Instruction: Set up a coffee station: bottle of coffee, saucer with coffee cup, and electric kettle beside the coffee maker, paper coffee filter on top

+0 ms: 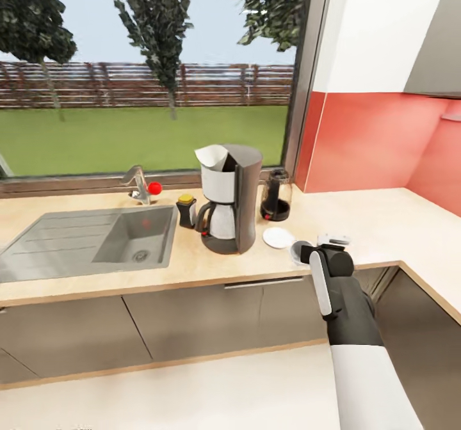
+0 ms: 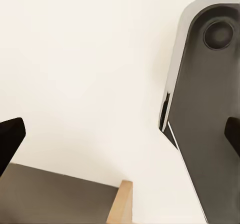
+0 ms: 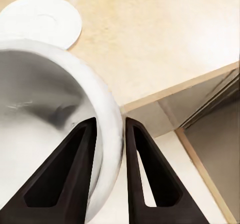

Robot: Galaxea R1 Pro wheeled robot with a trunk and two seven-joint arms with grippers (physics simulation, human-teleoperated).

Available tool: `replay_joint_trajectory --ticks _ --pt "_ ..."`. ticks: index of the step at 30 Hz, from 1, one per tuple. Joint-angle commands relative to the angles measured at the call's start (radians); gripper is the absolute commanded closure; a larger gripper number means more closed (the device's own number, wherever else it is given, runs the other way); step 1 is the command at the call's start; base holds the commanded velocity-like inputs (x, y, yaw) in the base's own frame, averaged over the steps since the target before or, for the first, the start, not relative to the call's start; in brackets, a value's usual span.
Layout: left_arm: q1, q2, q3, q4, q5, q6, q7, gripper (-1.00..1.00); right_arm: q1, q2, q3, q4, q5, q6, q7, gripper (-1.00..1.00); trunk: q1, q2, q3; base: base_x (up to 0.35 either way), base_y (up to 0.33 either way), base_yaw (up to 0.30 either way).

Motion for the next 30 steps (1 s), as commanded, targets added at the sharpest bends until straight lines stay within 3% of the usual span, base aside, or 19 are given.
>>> replay_joint_trajectory --ticks 1,19,30 --pt "-0.001 0.000 -0.009 0.001 0.010 -0.003 0.002 -1.00 -0.001 0.001 -0.001 -0.001 -0.003 0.004 -0.002 1.00 0.001 -0.002 -0.002 0.136 0.000 0.278" --pt "-0.001 -0.001 -0.009 0.001 0.010 0.000 0.002 -1.00 -0.001 0.001 -0.002 -0.002 -0.002 0.004 -0.002 1.00 0.001 -0.002 -0.002 0.032 -0.007 0.278" --pt "-0.001 -0.002 -0.009 0.001 0.010 0.000 0.002 -1.00 -0.001 -0.004 -0.004 0.001 0.003 0.005 -0.002 1.00 0.001 -0.002 -0.002 0.150 -0.219 0.243"
